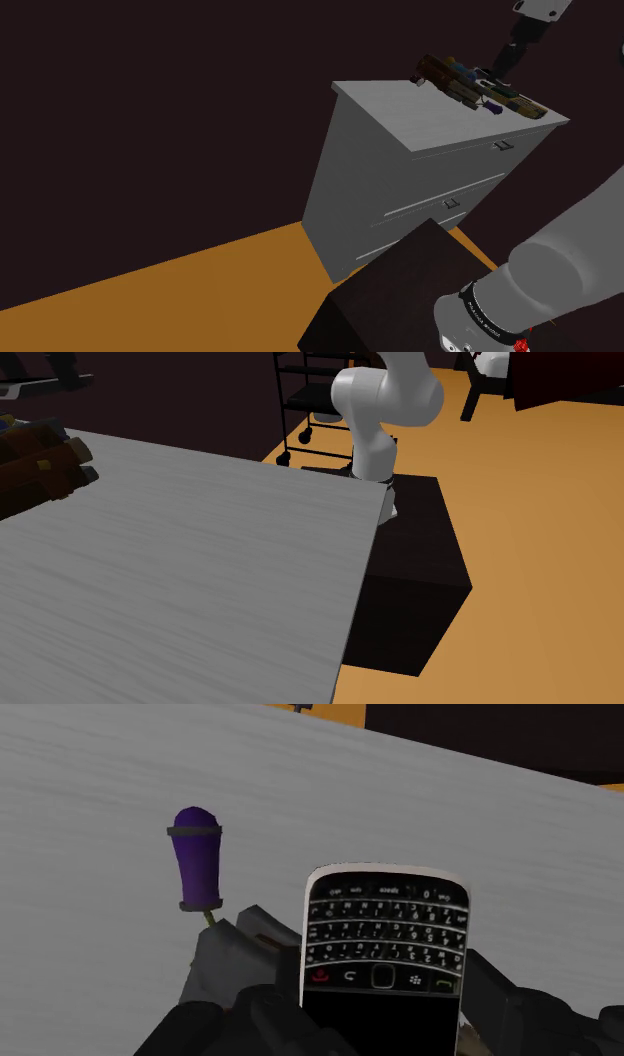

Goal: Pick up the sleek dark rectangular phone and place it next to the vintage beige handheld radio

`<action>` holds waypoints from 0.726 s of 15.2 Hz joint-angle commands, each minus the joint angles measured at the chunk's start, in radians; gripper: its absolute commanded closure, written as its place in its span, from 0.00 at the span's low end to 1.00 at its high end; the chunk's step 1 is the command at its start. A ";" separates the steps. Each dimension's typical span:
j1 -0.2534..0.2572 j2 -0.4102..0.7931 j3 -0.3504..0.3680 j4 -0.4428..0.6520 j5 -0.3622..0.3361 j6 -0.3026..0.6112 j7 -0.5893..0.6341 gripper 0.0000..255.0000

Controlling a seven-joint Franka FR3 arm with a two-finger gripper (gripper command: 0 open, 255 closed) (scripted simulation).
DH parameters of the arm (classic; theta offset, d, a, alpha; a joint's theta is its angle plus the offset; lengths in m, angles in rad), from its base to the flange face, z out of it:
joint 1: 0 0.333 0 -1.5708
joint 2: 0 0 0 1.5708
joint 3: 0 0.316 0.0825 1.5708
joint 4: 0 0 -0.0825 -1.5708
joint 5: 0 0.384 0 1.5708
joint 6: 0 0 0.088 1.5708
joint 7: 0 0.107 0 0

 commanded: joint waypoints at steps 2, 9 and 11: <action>-0.054 0.059 -0.031 0.072 0.031 -0.023 -0.081 1.00; -0.230 0.250 -0.078 0.309 0.137 -0.101 -0.264 1.00; -0.297 0.320 -0.082 0.408 0.175 -0.138 -0.309 1.00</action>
